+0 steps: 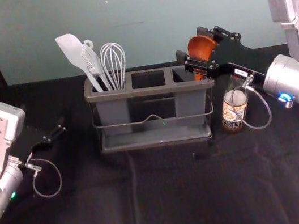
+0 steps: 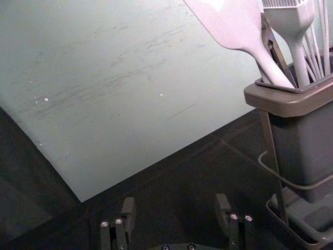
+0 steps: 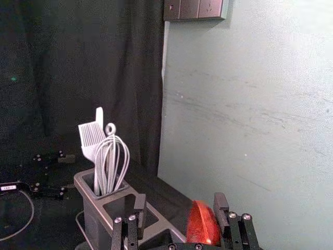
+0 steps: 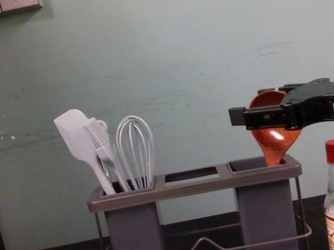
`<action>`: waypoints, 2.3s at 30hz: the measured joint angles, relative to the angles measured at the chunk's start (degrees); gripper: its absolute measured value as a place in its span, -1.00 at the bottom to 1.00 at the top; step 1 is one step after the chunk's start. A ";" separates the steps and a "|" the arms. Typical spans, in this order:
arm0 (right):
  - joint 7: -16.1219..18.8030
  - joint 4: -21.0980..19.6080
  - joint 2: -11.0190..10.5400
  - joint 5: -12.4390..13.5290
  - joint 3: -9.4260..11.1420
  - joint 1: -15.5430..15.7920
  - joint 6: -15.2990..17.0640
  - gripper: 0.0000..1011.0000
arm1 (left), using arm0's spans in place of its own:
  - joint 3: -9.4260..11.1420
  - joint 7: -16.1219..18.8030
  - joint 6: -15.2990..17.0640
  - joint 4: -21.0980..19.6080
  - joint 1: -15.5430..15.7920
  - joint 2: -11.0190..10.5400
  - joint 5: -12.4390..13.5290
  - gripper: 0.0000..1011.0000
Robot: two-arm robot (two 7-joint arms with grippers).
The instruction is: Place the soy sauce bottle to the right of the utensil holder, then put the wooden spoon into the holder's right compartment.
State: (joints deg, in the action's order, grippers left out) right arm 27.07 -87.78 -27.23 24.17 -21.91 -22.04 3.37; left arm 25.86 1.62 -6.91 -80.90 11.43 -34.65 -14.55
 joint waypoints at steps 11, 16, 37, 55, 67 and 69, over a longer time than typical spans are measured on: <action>0.04 0.00 0.00 0.00 0.01 0.00 -0.05 0.71 | 0.00 0.00 0.00 0.00 0.00 0.00 0.00 0.99; 0.05 0.00 0.00 0.01 0.01 0.00 -0.06 0.92 | 0.00 0.00 0.00 0.00 0.00 0.00 0.00 0.99; -3.78 -7.32 -1.34 -0.07 2.71 3.51 2.05 0.98 | 0.00 0.00 0.00 0.00 0.00 0.00 0.00 0.99; -16.33 -21.61 -0.71 -2.27 18.33 27.33 -10.20 0.98 | 0.00 0.00 0.00 0.00 0.00 0.00 0.00 0.99; -17.76 -16.48 2.60 -2.30 23.13 33.87 -15.26 0.98 | 0.00 0.00 0.00 0.00 0.00 0.00 0.00 0.99; -17.82 -14.49 3.29 -2.42 23.16 33.70 -15.26 0.98 | 0.00 0.00 0.00 0.00 0.00 0.00 0.00 0.99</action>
State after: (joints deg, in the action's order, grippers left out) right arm 9.25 -102.27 -23.94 21.74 1.25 11.66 -11.89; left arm 25.86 1.62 -6.91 -80.90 11.43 -34.65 -14.55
